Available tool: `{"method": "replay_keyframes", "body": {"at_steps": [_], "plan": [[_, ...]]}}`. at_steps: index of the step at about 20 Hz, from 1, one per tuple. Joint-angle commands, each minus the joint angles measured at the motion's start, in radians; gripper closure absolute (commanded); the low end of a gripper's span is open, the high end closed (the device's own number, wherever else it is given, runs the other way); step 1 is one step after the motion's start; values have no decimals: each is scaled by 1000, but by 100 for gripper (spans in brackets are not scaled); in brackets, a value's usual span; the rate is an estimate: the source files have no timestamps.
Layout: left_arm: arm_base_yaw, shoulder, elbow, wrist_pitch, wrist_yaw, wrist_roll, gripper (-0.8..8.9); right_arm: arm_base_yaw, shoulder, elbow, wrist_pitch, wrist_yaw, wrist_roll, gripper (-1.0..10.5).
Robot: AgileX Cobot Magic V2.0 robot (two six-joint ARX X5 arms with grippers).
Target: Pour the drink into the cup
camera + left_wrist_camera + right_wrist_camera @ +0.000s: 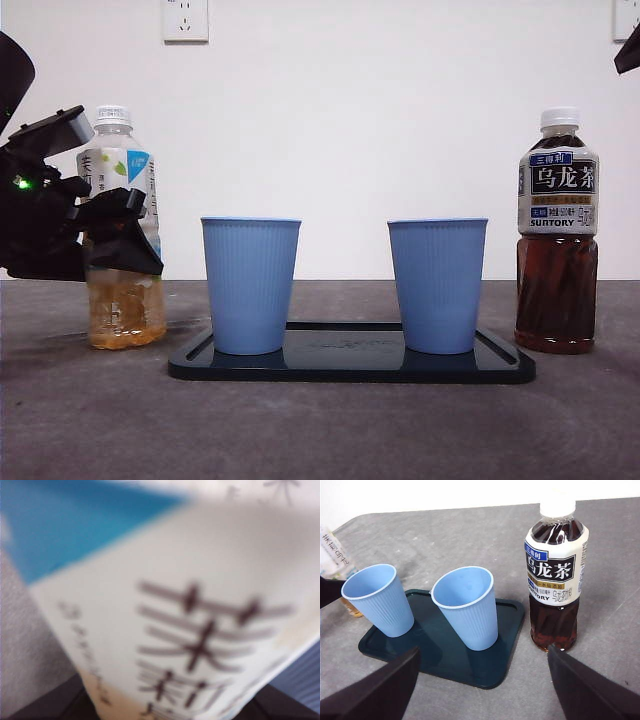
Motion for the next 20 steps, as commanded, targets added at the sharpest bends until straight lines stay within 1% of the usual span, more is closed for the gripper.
{"method": "replay_keyframes", "body": {"at_steps": [1,3,6,8,12,16,18,20], "plan": [[0,-56,14,-30,-3,64,578,7,1,11,6,3,-12,542],[0,-114,48,-147,-9,137,578,7,1,11,6,3,-12,542],[0,-185,146,-389,-66,270,578,7,1,11,6,3,-12,542],[-2,-222,224,-547,-119,364,578,7,1,11,6,3,-12,542],[-27,-261,372,-802,-241,548,578,7,1,11,6,3,-13,542],[-76,-265,504,-986,-395,695,585,7,1,11,6,2,-13,542],[-107,-265,549,-1036,-465,764,600,7,1,11,6,2,-13,542],[-142,-264,580,-1070,-527,811,600,7,1,11,5,2,-13,542]]}}
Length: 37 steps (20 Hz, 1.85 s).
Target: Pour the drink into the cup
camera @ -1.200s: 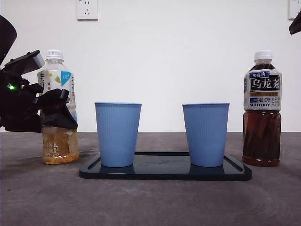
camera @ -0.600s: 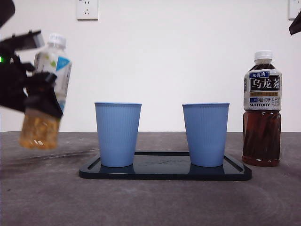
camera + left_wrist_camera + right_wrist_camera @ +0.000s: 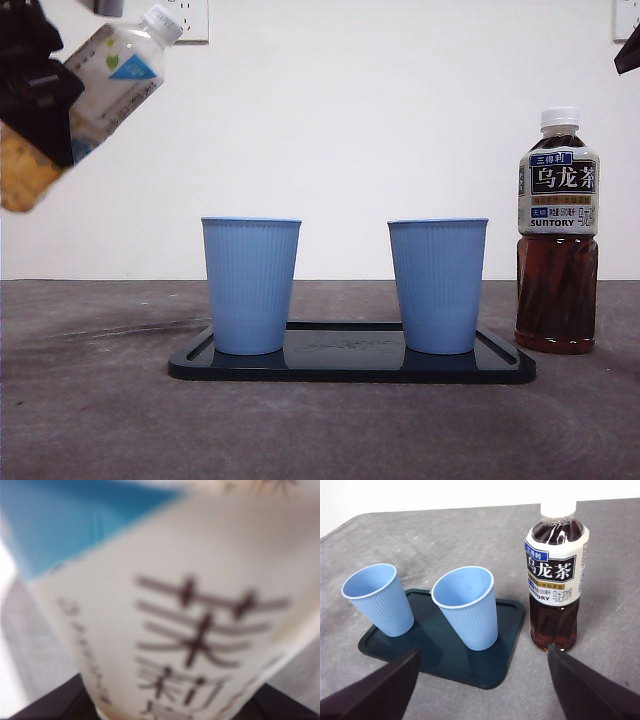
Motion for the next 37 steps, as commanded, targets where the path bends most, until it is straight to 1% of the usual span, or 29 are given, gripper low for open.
{"method": "replay_keyframes", "body": {"at_steps": [1,4,8,11,18,21,26,31,37], "plan": [[-37,-6,58,-2,-74,111,600,7,1,11,5,0,-9,542],[-72,-6,60,-16,-175,195,599,7,1,11,2,-1,-9,542],[-95,2,60,-40,-248,240,600,7,1,11,0,-5,-13,542],[-121,18,60,-45,-314,307,600,7,1,11,0,-8,-13,542],[-162,52,60,-45,-395,393,601,7,1,11,-2,-9,-13,542],[-175,83,60,-44,-429,396,601,7,1,11,-6,-9,-13,542],[-209,138,60,-39,-452,411,601,7,1,11,-6,-9,-14,542],[-226,180,60,-37,-457,411,602,7,1,11,-6,-9,-16,542],[-226,185,60,-26,-458,411,602,7,1,11,-6,-9,-16,542]]}}
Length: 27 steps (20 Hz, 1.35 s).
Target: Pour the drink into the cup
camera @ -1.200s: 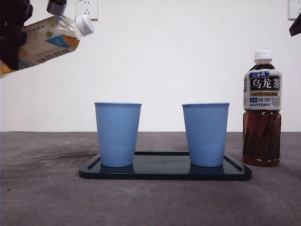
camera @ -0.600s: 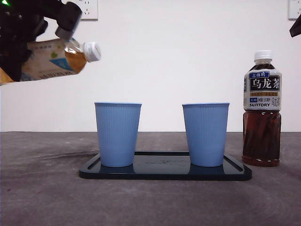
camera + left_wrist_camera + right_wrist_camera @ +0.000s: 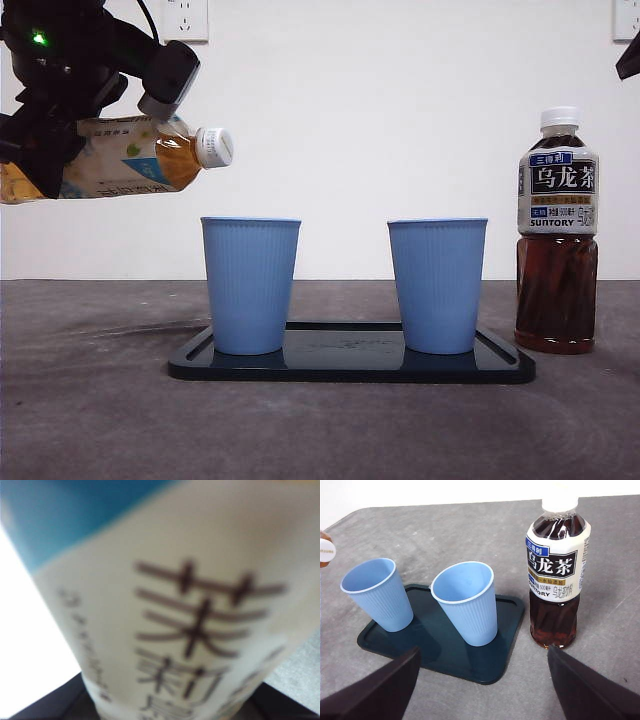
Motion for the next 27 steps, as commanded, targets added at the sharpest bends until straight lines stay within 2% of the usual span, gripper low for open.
{"method": "replay_keyframes", "body": {"at_steps": [1,15,17,22,27], "plan": [[-8,6,35,35,-19,-2,602,7,1,11,8,-4,-8,542],[-8,6,35,36,-19,-3,602,7,1,11,8,-3,-8,542],[-8,6,35,44,-18,-35,602,7,1,11,8,-3,-8,542],[5,3,35,55,65,-315,604,7,1,11,8,-2,-8,542],[63,-56,35,55,314,-671,604,7,1,11,1,-2,-8,542]]}}
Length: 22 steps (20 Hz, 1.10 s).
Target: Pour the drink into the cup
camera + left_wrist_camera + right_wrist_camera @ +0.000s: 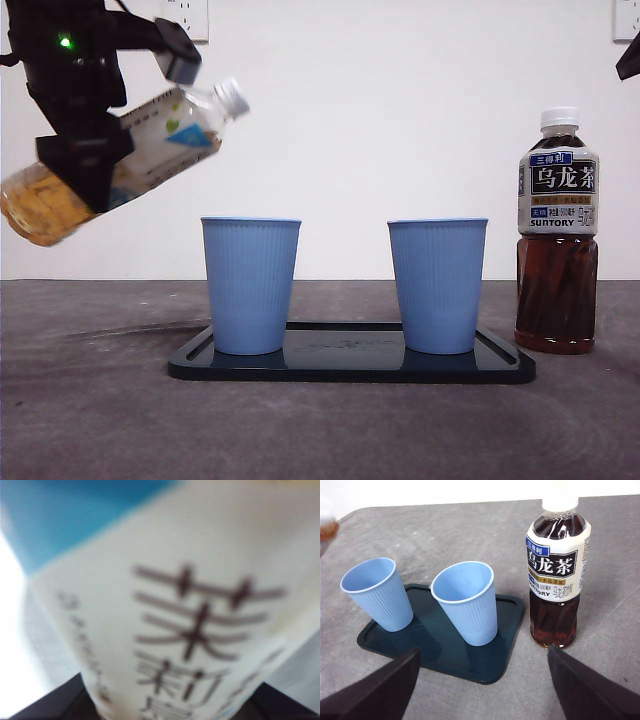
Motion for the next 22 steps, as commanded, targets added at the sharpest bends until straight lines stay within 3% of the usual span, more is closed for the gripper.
{"method": "replay_keyframes", "body": {"at_steps": [1,4,8,14,18,22], "plan": [[41,-57,35,33,118,-273,605,7,1,11,0,-2,-8,542],[135,-111,31,85,332,-446,604,7,1,11,-1,3,-8,542],[228,-159,-37,258,482,-605,604,7,1,11,-5,8,-8,542],[229,-178,-277,611,517,-732,605,6,1,11,-4,9,-8,542],[225,-161,-393,808,516,-745,604,7,1,11,-4,9,-8,542],[225,-98,-432,903,517,-743,604,6,1,11,-4,9,-7,542]]}}
